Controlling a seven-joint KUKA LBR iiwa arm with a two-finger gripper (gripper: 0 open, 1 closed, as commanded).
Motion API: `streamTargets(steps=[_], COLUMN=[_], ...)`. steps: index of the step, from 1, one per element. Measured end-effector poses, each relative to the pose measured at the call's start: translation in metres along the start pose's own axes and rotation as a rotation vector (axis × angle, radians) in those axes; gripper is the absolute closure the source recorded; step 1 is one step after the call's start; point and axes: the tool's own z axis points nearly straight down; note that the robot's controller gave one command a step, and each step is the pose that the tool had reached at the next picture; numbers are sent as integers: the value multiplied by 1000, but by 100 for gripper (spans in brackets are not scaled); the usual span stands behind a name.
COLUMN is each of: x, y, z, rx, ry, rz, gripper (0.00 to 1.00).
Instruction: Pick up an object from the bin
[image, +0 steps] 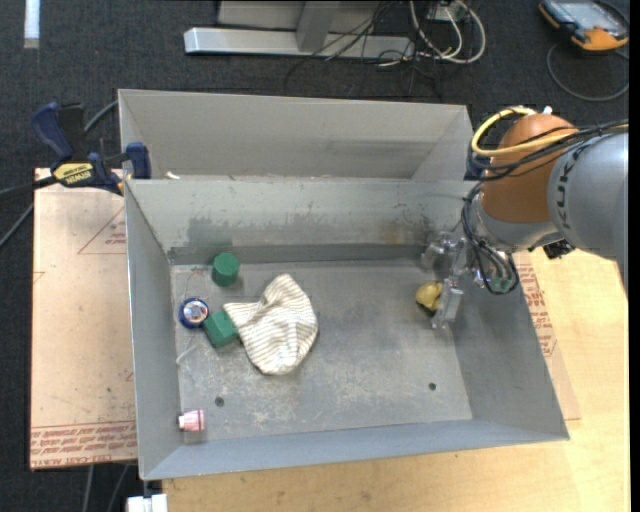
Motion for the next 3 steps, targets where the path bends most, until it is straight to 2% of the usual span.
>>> streamTargets(steps=[1, 2, 3], x=[-1, 2, 11], y=[2, -7, 3], z=[-63, -30, -2], rx=[0, -1, -11], ry=[-10, -1, -14], rz=[211, -121, 426], gripper=[0, 0, 0])
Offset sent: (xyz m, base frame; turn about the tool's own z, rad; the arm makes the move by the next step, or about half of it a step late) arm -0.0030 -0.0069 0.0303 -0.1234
